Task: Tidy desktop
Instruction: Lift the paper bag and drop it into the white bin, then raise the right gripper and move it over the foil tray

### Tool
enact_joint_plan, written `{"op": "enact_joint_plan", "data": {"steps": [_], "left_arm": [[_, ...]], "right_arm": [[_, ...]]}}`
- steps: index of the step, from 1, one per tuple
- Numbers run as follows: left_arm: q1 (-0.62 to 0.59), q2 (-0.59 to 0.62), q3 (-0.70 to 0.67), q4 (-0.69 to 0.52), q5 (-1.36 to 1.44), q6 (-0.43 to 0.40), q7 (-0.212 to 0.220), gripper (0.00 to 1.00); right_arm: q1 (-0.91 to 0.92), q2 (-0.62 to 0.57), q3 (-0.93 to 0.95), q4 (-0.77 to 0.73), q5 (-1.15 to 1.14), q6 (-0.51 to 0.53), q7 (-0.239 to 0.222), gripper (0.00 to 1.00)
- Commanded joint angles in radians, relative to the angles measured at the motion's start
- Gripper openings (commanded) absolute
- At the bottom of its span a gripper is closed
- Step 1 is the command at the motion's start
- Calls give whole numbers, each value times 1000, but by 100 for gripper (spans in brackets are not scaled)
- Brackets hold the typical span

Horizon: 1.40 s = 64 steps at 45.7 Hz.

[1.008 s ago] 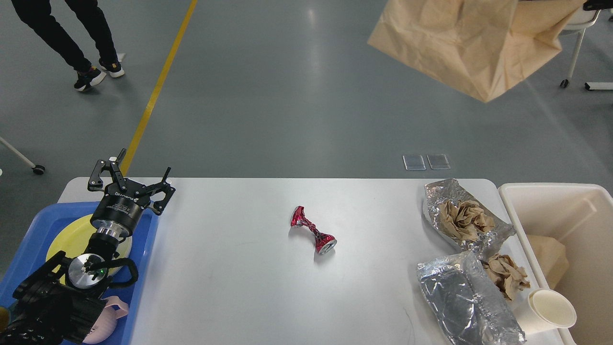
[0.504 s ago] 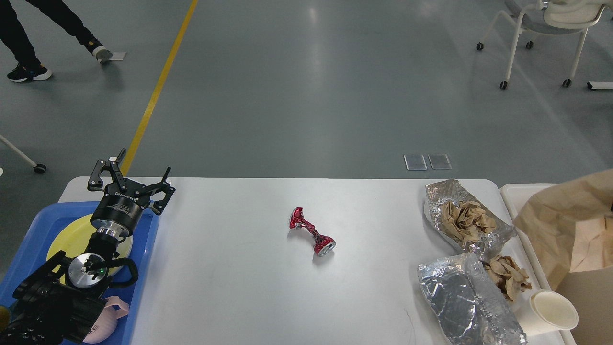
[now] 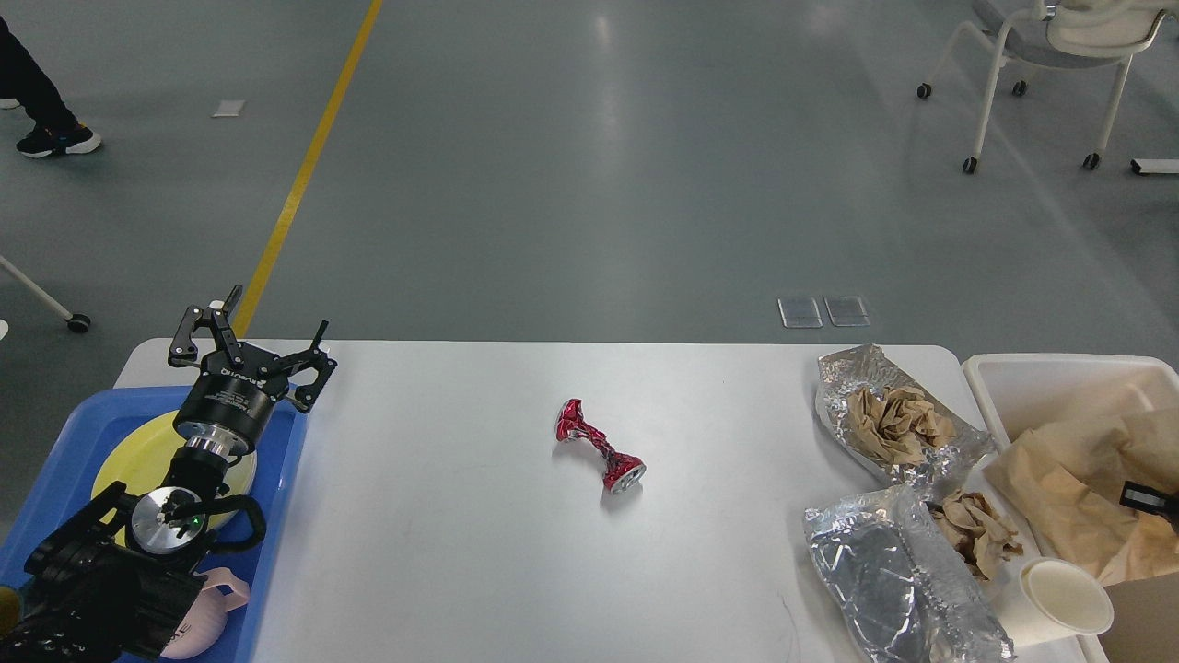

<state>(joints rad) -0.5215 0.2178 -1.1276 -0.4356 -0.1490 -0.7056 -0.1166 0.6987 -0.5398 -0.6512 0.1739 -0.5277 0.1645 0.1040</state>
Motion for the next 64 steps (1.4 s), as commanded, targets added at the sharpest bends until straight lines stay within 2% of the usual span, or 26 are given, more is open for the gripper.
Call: {"op": "enact_joint_plan", "data": {"steps": [1, 4, 5, 6, 7, 8, 27, 34, 44, 47, 50, 55, 64], "left_arm": [[0, 0, 0, 0, 0, 0, 0, 100], [0, 0, 0, 0, 0, 0, 0, 100], [0, 0, 0, 0, 0, 0, 0, 100], [0, 0, 0, 0, 0, 0, 0, 100], [0, 0, 0, 0, 0, 0, 0, 100], [0, 0, 0, 0, 0, 0, 0, 100], [0, 0, 0, 0, 0, 0, 0, 100], [0, 0, 0, 0, 0, 0, 0, 100], [0, 0, 0, 0, 0, 0, 0, 100], [0, 0, 0, 0, 0, 0, 0, 100], [0, 0, 0, 0, 0, 0, 0, 100], [0, 0, 0, 0, 0, 0, 0, 100], [0, 0, 0, 0, 0, 0, 0, 100]], "right_arm": [[-16, 15, -1, -2, 0, -33, -1, 11], [-18, 17, -1, -4, 0, -33, -3, 22], [-18, 17, -2, -2, 0, -33, -3, 28], [-18, 18, -1, -4, 0, -33, -3, 40], [-18, 18, -2, -2, 0, -31, -4, 66], [-18, 18, -1, -2, 0, -31, -4, 100], [5, 6, -5, -1, 0, -16, -1, 100], [76, 3, -50, 1, -1, 3, 0, 100], [269, -25, -145, 39, -1, 67, 11, 100], [364, -46, -172, 97, -3, 118, 25, 100], [485, -65, -223, 169, -3, 228, 43, 100], [680, -46, -232, 266, 2, 355, 68, 100], [1089, -88, -252, 701, 2, 498, 63, 100]]}}
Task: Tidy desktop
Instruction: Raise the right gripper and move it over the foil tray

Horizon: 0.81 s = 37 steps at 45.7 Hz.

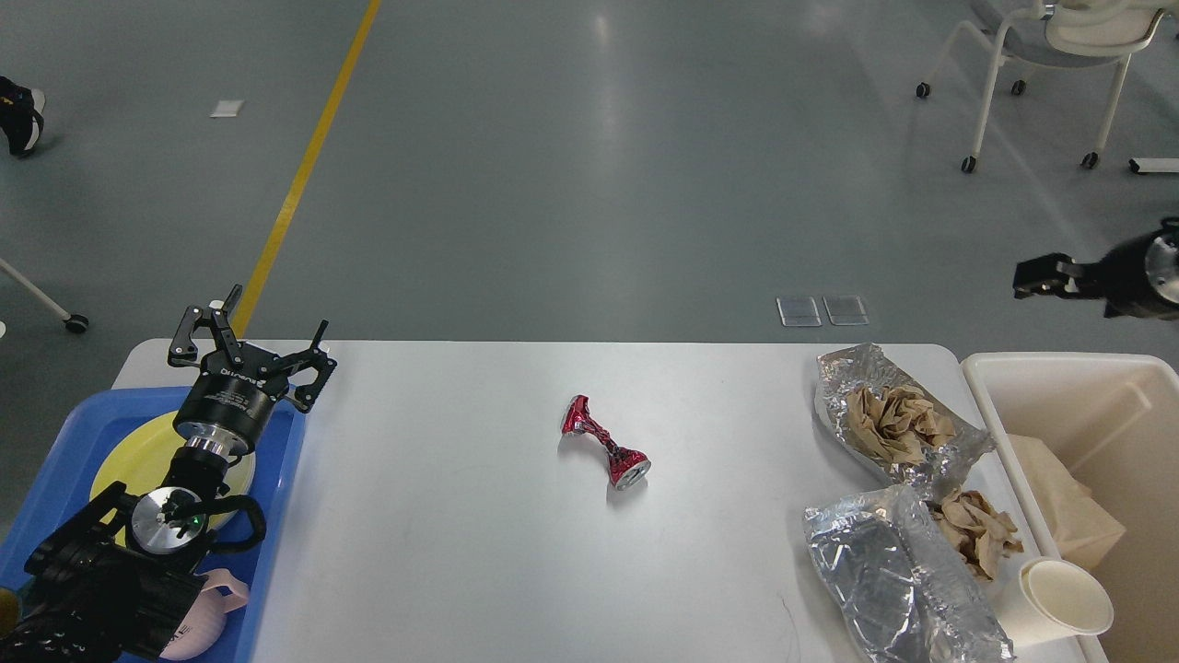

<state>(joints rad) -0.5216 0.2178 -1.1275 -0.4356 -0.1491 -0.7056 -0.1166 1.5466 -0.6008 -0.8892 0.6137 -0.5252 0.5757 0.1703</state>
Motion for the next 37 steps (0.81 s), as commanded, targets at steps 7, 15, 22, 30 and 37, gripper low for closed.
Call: {"op": "enact_joint_plan", "data": {"steps": [7, 15, 22, 30, 37], "left_arm": [[2, 0, 0, 0, 0, 0, 0, 100], [3, 0, -2, 0, 2, 0, 0, 100], [5, 2, -2, -2, 2, -2, 0, 100], [5, 2, -2, -2, 2, -2, 0, 100], [5, 2, -2, -2, 2, -2, 0, 100]], "right_arm": [[614, -24, -115, 679, -12, 182, -12, 100], [1015, -34, -180, 933, -10, 384, 27, 100], [1164, -83, -145, 891, 36, 384, 75, 100], [1169, -109, -186, 896, 27, 384, 63, 100], [911, -85, -189, 879, -16, 384, 55, 100]]}}
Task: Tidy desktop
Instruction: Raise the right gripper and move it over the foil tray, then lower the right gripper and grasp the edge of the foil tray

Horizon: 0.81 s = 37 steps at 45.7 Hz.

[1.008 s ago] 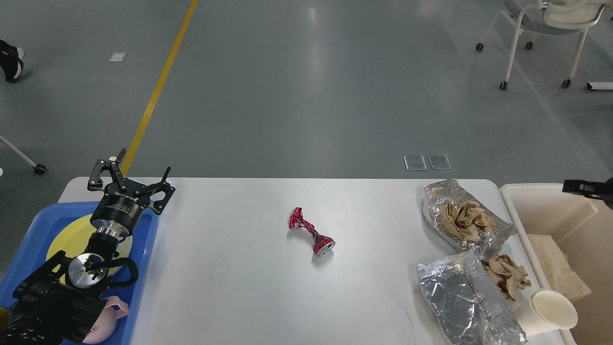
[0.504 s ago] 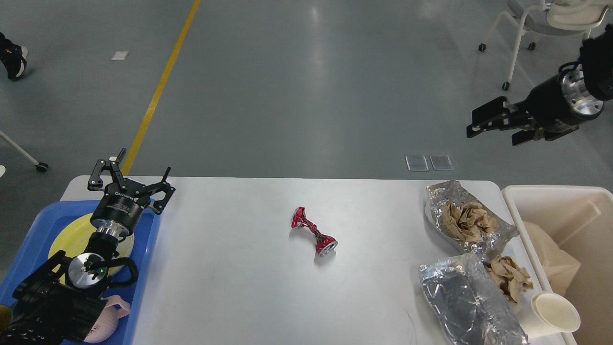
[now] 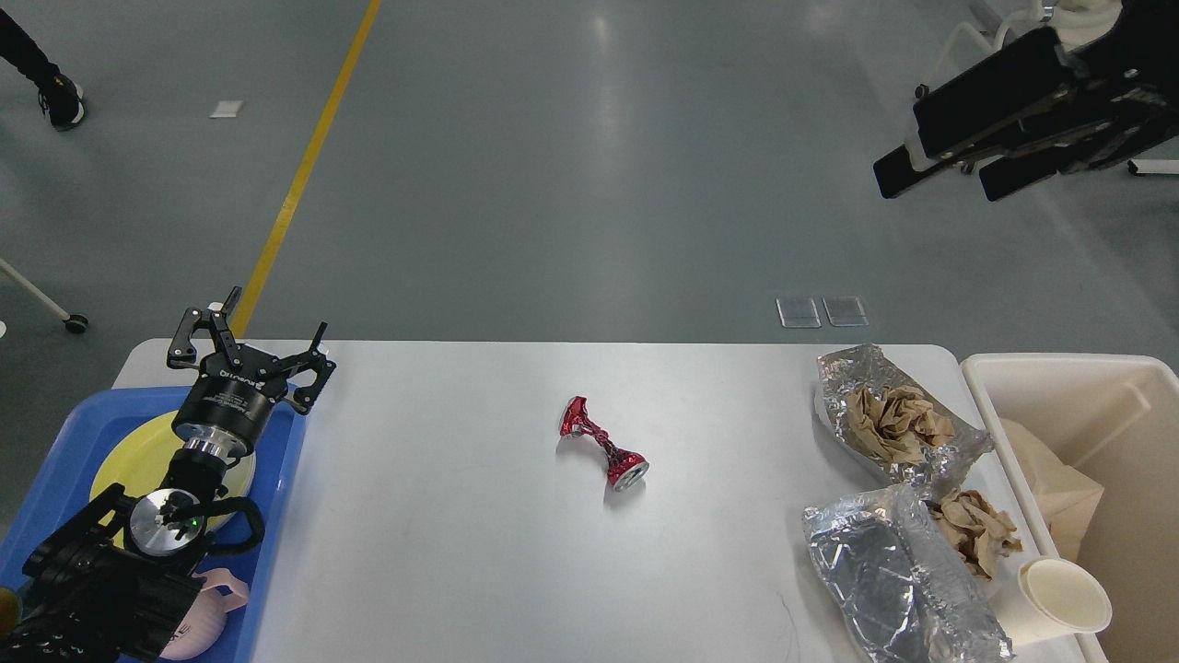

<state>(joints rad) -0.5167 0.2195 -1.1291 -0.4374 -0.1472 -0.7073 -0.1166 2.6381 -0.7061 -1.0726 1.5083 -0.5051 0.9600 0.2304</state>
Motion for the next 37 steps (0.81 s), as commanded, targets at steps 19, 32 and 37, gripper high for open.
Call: {"op": "enact_joint_plan", "data": {"steps": [19, 32, 37], "left_arm": [[0, -2, 2, 0, -2, 0, 0, 100], [-2, -2, 2, 0, -2, 0, 0, 100], [-2, -2, 2, 0, -2, 0, 0, 100]], "right_arm": [[-1064, 163, -9, -436, -109, -466, -10, 100], [-1237, 197, 3, -436, -104, -659, -10, 100], [-1253, 198, 8, -435, -81, -664, -8, 100]]}}
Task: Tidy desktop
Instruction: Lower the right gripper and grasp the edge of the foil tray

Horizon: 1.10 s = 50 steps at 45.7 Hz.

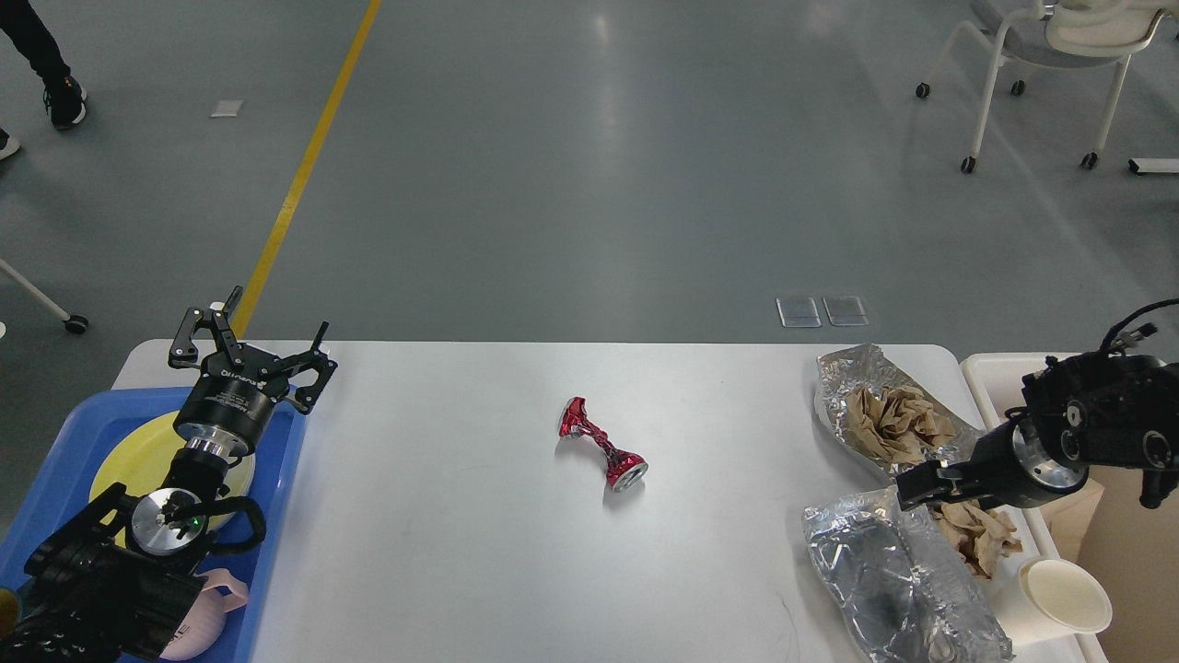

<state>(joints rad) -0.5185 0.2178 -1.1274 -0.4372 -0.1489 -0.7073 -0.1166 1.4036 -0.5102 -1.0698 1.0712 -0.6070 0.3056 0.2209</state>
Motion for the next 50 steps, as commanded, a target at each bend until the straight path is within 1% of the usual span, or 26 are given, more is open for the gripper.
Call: {"op": "enact_joint_plan", "data": {"steps": [1, 7, 10, 12, 14, 24, 25, 29, 30, 33, 34, 35, 37, 39, 42, 46, 47, 50], "left_arm": [[0, 0, 0, 0, 0, 0, 0, 100], [0, 0, 0, 0, 0, 0, 0, 100], [0, 0, 0, 0, 0, 0, 0, 100], [0, 0, 0, 0, 0, 0, 0, 100], [0, 0, 0, 0, 0, 0, 0, 100], [0, 0, 0, 0, 0, 0, 0, 100], [0, 0, 0, 0, 0, 0, 0, 100], [0, 0, 0, 0, 0, 0, 0, 100], [0, 0, 0, 0, 0, 0, 0, 100], [0, 0, 0, 0, 0, 0, 0, 100], [0, 0, 0, 0, 0, 0, 0, 100], [0, 0, 0, 0, 0, 0, 0, 100], [0, 0, 0, 0, 0, 0, 0, 100], [0, 0, 0, 0, 0, 0, 0, 100], [0, 0, 0, 1, 0, 0, 0, 100], [0, 0, 0, 0, 0, 0, 0, 100], [0, 0, 0, 0, 0, 0, 0, 100], [0, 0, 0, 0, 0, 0, 0, 100]], "right_arm": [[-21, 2, 7, 6, 27, -10, 3, 100], [-54, 18, 11, 6, 50, -14, 3, 100], [-80, 30, 11, 1, 52, -55, 3, 100], [-112, 39, 10, -2, 56, -107, 3, 100], [-124, 41, 10, -2, 58, -126, 3, 100], [-187, 58, 10, -54, 58, -163, 6, 100], [-195, 59, 10, -62, 58, -175, 6, 99], [-218, 59, 10, -76, 58, -221, 9, 87], [-219, 59, 10, -76, 58, -233, 9, 80], [-222, 59, 8, -76, 56, -246, 11, 47], [-221, 59, 8, -76, 56, -246, 11, 40], [-222, 59, 7, -76, 56, -247, 11, 37], [-221, 58, 4, -76, 56, -247, 11, 33], [-222, 58, 2, -76, 56, -247, 11, 19], [-222, 58, 4, -74, 56, -246, 9, 7], [-222, 56, 2, -74, 56, -243, 9, 3], [-222, 56, 2, -73, 56, -241, 9, 0], [-222, 55, 2, -73, 56, -243, 9, 0]]}}
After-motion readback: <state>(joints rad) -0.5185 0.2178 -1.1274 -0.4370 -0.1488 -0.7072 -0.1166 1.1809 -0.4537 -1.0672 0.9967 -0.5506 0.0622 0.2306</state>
